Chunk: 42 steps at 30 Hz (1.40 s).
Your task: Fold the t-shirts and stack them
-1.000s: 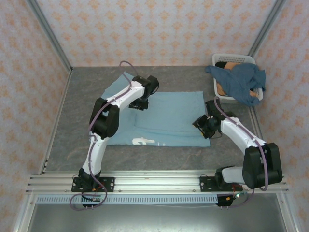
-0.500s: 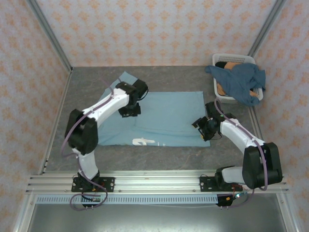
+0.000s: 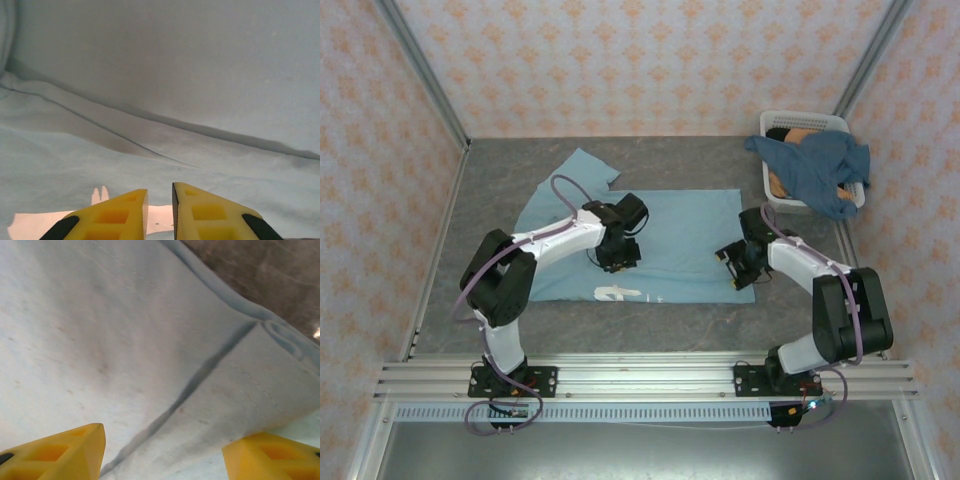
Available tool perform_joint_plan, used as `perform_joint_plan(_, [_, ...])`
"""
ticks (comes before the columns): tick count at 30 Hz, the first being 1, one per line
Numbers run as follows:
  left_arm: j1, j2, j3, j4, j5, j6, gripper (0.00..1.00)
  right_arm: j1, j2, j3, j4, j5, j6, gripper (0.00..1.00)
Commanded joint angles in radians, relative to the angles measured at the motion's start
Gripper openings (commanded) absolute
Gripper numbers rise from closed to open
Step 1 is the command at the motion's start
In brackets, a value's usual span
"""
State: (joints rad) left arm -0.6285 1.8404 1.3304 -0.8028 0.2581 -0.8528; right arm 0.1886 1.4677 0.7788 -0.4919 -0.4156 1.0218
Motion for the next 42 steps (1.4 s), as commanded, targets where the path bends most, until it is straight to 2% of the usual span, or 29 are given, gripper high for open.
perform_joint_plan(1, [-0.005, 0.018, 0.036, 0.015, 0.001, -0.02, 0.21, -0.011, 0.026, 0.038, -0.041, 0.037, 0.024, 0.62])
perform_joint_plan(8, [-0.01, 0.039, 0.079, -0.003, -0.003, -0.008, 0.21, -0.028, 0.058, 0.086, -0.083, 0.069, 0.025, 0.62])
perform_joint_plan(17, [-0.028, 0.032, 0.085, 0.014, 0.032, 0.044, 0.19, -0.061, 0.142, 0.158, -0.04, 0.061, 0.051, 0.51])
perform_joint_plan(24, [-0.04, 0.045, 0.085, 0.055, 0.056, 0.051, 0.16, -0.074, 0.181, 0.187, -0.027, 0.073, 0.067, 0.48])
perform_joint_plan(30, [-0.034, 0.063, 0.092, 0.045, 0.06, 0.049, 0.11, -0.074, 0.093, 0.189, -0.068, 0.138, 0.006, 0.46])
perform_joint_plan(36, [0.037, 0.008, -0.029, 0.056, 0.074, 0.009, 0.08, -0.066, -0.053, 0.115, -0.127, 0.145, -0.084, 0.4])
perform_joint_plan(42, [0.217, -0.184, -0.197, -0.076, -0.001, 0.029, 0.1, -0.026, -0.158, 0.007, -0.153, 0.077, -0.132, 0.32])
